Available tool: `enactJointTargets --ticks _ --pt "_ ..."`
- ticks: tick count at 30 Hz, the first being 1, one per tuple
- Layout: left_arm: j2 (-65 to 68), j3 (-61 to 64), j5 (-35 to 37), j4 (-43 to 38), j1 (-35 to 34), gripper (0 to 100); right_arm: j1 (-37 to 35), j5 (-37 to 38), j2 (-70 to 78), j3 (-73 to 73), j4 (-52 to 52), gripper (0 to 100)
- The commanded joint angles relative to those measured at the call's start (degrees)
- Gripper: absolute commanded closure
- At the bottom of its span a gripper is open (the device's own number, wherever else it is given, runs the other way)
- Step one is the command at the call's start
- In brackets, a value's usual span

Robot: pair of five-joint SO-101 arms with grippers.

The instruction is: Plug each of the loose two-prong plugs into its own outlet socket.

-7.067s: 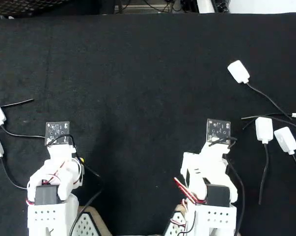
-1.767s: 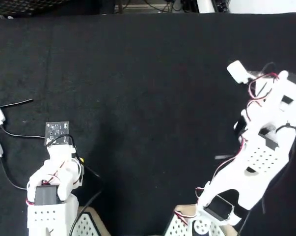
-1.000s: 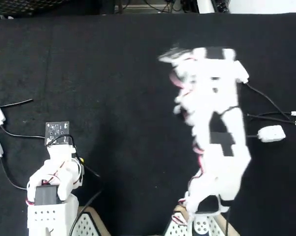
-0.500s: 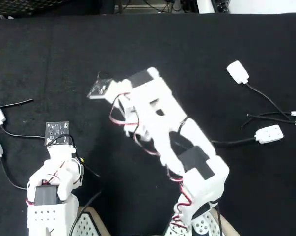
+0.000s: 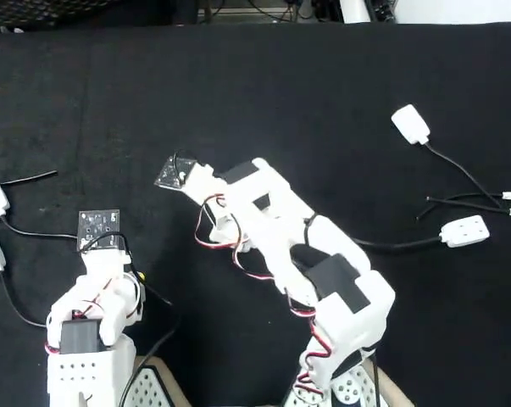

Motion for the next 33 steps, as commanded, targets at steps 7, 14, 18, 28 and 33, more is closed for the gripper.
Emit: enactJointTargets --ticks 7,14,18,28,33 --pt "-0.3 0.7 0.4 0.4 0.8 89 -3.1 0.7 -3.1 1.2 1.0 60.2" --pt "-0.3 0.7 0.2 0.4 0.3 89 -7.6 2.5 -11.3 -0.9 7.3 54.7" --pt "-0.4 0.7 -0.1 0.4 -0.3 89 -5.5 0.7 -19.4 0.9 7.4 54.7" --pt "-0.4 -9.2 -15.1 -2.5 -12.4 89 5.8 -8.7 -31.3 22.8 -15.2 54.8" --pt "0.2 -18.5 -13.6 -3.3 -21.6 87 4.9 -9.2 -31.3 30.4 -28.5 54.9"
